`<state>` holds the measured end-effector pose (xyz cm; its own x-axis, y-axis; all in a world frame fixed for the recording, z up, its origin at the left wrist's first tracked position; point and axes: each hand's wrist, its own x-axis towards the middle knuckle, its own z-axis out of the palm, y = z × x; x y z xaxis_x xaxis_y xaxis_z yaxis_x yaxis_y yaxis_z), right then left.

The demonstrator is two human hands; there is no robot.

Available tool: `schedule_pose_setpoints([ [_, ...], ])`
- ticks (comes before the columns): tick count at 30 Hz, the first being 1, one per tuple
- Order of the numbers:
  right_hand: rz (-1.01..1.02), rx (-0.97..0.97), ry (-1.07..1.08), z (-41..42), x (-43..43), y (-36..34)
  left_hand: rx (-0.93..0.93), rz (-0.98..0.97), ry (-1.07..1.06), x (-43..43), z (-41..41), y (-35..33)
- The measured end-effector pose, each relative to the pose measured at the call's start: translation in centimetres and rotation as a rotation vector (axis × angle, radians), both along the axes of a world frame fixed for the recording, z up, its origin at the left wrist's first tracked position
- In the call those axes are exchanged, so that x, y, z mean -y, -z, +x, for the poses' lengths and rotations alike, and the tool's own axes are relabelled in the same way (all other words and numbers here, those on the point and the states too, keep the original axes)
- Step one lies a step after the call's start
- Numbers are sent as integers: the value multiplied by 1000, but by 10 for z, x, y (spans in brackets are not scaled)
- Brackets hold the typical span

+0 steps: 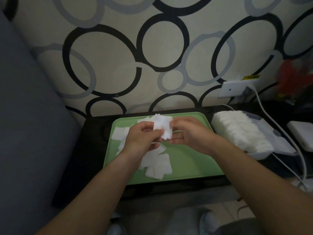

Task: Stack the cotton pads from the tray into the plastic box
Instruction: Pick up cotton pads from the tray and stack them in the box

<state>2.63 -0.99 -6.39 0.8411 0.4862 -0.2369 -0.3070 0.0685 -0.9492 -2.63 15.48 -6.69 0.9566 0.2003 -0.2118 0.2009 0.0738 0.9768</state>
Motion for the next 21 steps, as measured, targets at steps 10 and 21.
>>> schedule_pose_setpoints([
  [10,-133,209,25,-4,-1,-1,-78,-21,28,-2,1,-5],
  [21,-170,279,-8,-6,-12,2,-77,-155,117,-17,1,-7],
])
